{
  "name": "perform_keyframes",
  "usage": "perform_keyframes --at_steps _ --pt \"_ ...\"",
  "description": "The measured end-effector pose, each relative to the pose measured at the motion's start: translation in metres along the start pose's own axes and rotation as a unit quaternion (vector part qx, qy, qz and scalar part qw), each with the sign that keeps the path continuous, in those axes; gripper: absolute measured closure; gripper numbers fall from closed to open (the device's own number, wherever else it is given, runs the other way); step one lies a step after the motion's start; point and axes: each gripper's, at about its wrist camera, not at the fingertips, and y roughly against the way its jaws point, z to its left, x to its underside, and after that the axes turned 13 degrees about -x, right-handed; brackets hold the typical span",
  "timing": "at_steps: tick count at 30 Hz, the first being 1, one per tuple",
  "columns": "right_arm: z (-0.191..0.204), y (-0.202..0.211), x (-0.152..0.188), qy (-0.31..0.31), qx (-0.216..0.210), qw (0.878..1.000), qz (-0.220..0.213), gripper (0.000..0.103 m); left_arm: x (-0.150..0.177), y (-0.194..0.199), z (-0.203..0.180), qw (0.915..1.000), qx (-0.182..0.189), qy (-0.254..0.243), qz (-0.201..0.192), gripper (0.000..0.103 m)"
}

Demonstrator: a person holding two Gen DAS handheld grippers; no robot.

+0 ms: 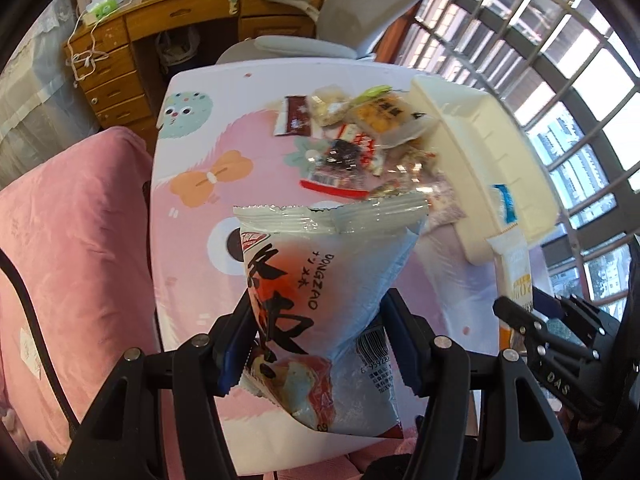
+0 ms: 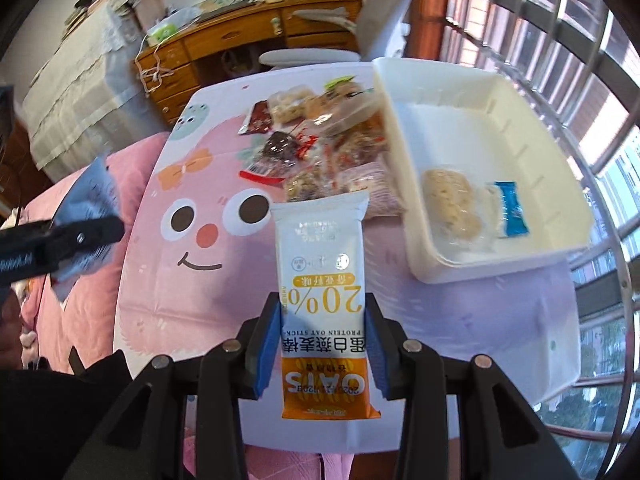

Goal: Organize snacks
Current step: 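Carry both snacks over the white tray and release them inside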

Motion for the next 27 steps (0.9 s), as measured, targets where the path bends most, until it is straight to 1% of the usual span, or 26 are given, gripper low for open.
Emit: perform_keyframes --at_steps 7,13,17,27 --pt "-0.014 0.030 -0.001 -0.010 0.018 0.999 -0.030 0.064 0.005 0.026 -0.032 0.9987 0.018 -0.039 -0.029 0.043" --pt "-0.034 0.047 -0.009 -0.012 0.007 0.999 -0.047 0.064 0.003 0.043 -0.068 0.9963 0.027 -0.062 -0.052 0.043" --pt "-0.049 0.057 -0.016 0.001 -0.001 0.999 -0.054 0.064 -0.004 0.050 -0.093 0.9955 0.025 -0.063 -0.065 0.043" --pt "-0.098 0.078 -0.037 0.034 -0.028 0.997 -0.057 0.064 -0.031 0.050 -0.159 0.9955 0.023 -0.054 -0.075 0.043"
